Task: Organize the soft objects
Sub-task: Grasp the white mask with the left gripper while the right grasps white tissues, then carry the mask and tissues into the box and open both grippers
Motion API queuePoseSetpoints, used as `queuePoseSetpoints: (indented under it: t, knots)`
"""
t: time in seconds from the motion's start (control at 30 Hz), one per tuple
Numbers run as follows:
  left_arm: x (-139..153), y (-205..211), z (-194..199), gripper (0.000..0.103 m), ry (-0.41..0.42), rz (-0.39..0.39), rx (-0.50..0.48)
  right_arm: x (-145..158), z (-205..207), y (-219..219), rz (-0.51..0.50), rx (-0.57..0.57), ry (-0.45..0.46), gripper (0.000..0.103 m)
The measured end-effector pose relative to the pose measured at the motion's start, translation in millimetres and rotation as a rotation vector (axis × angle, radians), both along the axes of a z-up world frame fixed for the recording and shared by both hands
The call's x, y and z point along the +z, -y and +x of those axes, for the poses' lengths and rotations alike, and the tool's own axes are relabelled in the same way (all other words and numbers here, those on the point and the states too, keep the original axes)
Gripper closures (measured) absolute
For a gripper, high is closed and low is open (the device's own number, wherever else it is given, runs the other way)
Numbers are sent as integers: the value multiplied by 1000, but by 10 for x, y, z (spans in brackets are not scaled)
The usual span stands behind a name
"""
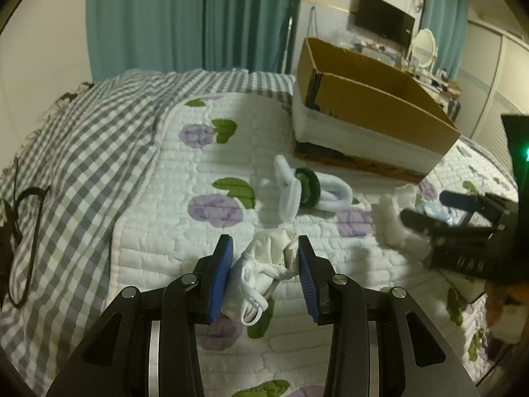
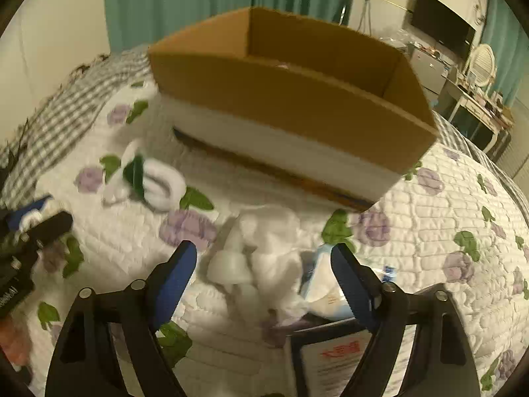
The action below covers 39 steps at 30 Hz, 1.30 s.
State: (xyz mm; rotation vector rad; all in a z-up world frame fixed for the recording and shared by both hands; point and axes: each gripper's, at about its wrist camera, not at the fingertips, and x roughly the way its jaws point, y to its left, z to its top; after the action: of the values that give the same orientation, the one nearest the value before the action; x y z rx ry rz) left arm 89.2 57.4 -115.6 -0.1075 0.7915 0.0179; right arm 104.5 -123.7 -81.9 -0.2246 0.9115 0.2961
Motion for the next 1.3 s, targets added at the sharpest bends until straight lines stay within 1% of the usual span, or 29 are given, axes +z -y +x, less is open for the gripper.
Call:
queuePoseSetpoints:
  t: [0.03,0.1,0.13,0.2,0.4,0.53,0.57,0.6,0.67,0.7,0.73,0.83,0.9,1.03,1.13,1.23,1.3]
  knots:
    - [-7,5,5,65,-2,3,-2,14,19,23,-18,-9,-1,33]
    - [-7,13,6,65,-5,6,-3,-12,59,59,-83,-26,-13,39]
    - [-7,16,6,65,-5,5,-4,-50,78,73,-94,-28,-31,42]
    - [-2,11,4,65,0,5,-3,-153,122,79,-80,-19,-85,47]
    - [5,17,-2,65,2,6,-3,-259,183,11,-78,22,-126,47]
    - [7,35,-22,65,6,17,-10,-288,301,-86,-87,55,-166,48]
    - [8,43,-30,65,7,23,-12,-312,357,-98,-95,54,-177,52]
    - [8,48,-39,65,6,29,-14,-334,394,-101,-96,49,-185,66]
    - [17,61,-62,65,4,37,-18,-368,426,-107,-104,52,-193,74]
    - [27,70,-76,65,4,39,-21,-352,405,-100,-95,56,-182,81]
    - [45,76,-90,65,6,43,-23,-329,379,-91,-86,55,-168,82]
    - [131,112,-141,65,21,67,-31,-137,288,39,26,44,-116,83]
    - [214,155,-186,65,39,85,-39,60,217,103,96,45,-71,83]
    - [401,239,-242,65,57,72,-68,453,93,155,189,61,-10,83]
    - [611,337,-278,65,90,81,-91,723,-21,168,216,72,33,83]
    - [893,435,-285,65,139,81,-123,1030,-108,268,246,87,81,83]
    - [1109,515,-241,65,179,89,-137,1270,-133,272,241,102,117,83]
